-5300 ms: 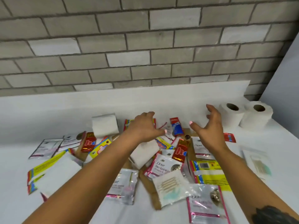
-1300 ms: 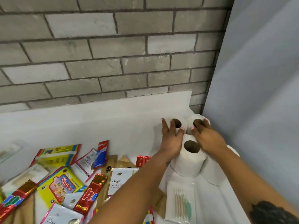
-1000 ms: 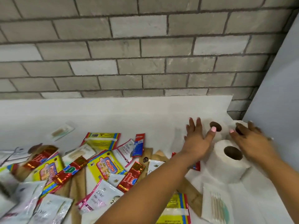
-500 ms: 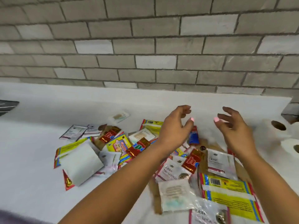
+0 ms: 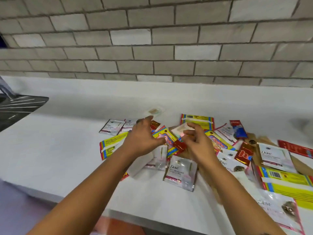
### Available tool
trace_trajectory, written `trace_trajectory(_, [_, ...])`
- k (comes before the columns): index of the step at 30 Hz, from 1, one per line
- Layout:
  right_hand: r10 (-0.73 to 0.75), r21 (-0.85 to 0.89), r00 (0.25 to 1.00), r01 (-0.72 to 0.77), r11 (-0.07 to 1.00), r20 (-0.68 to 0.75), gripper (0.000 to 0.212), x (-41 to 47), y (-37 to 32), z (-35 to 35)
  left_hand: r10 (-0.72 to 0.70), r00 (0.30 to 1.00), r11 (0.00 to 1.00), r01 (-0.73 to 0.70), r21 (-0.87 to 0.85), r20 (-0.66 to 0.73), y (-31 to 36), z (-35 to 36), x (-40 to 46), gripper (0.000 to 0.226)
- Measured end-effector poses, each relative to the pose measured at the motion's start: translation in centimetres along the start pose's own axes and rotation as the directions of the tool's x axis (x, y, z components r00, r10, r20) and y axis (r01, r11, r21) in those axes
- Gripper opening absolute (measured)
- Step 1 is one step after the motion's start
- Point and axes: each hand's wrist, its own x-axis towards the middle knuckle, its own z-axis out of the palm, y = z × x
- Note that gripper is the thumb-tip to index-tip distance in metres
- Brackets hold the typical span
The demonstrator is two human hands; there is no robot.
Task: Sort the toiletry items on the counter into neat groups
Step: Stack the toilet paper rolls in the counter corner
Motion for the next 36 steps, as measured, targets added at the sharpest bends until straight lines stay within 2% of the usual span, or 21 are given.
trace_trajectory(3, [0.028,-0.005,0.998,-0.028,1.000,0.053,0.043,-0.8,0.3,2.1,-0.163,0.970,0.955,0.110,0.276,0.180,-3.2,-0.3,-0.1,0.138])
trace_trajectory(5, [0.033,-0.040,0.997,-0.030,0.999,0.063,0.043,-1.0,0.5,2.9,-0.239,0.938,0.929,0.146,0.339,0.249,-4.6,-0.1,-0.3,0.149])
trace_trajectory(8, [0.058,-0.037,0.994,-0.055,0.998,0.098,0.046,-1.2,0.5,3.6,-0.247,0.934,0.918,0.140,0.371,0.259,-5.7,0.9,-0.8,0.141])
trace_trajectory(12, [0.071,-0.030,0.989,-0.067,0.997,0.128,0.047,-1.4,0.2,3.8,-0.224,0.957,0.913,0.140,0.382,0.185,-6.3,1.4,-1.1,0.130])
trace_trajectory(14, [0.076,-0.025,0.988,-0.073,0.997,0.132,0.047,-1.5,0.2,3.6,-0.196,0.964,0.945,0.138,0.296,0.177,-5.9,1.0,-0.9,0.126])
trace_trajectory(18, [0.130,0.127,0.980,-0.150,0.981,0.151,0.044,-1.3,0.4,3.1,-0.079,0.978,0.993,0.095,-0.073,0.192,-3.6,0.0,-0.2,0.126])
trace_trajectory(20, [0.171,0.229,0.969,-0.210,0.951,0.177,0.051,-1.3,0.1,2.4,-0.017,0.979,0.960,0.072,-0.270,0.201,-1.7,0.1,0.1,0.121])
trace_trajectory(22, [0.217,0.333,0.952,-0.280,0.900,0.215,0.072,-1.4,-0.2,1.3,0.044,0.976,0.886,0.060,-0.460,0.213,0.2,1.0,0.4,0.100])
trace_trajectory(24, [0.224,0.430,0.946,-0.308,0.849,0.236,0.069,-1.6,-0.4,-0.4,0.101,0.963,0.814,0.065,-0.578,0.250,2.5,2.1,0.5,0.089])
trace_trajectory(27, [0.233,0.477,0.950,-0.305,0.824,0.206,0.052,-2.0,-0.1,-4.1,0.200,0.948,0.746,0.016,-0.666,0.247,6.5,4.2,0.5,0.088])
trace_trajectory(31, [0.228,0.492,0.969,-0.245,0.835,0.095,0.064,-2.2,1.2,-9.8,0.334,0.925,0.692,-0.109,-0.714,0.183,12.5,7.8,0.8,0.071])
trace_trajectory(34, [0.178,0.452,0.983,-0.137,0.882,-0.050,0.055,-2.6,2.5,-14.5,0.459,0.869,0.618,-0.166,-0.769,0.182,17.2,11.0,0.8,0.079])
trace_trajectory(36, [0.171,0.407,0.973,-0.094,0.908,-0.157,0.063,-3.2,3.4,-18.0,0.545,0.816,0.581,-0.202,-0.788,0.192,20.3,13.1,0.8,0.085])
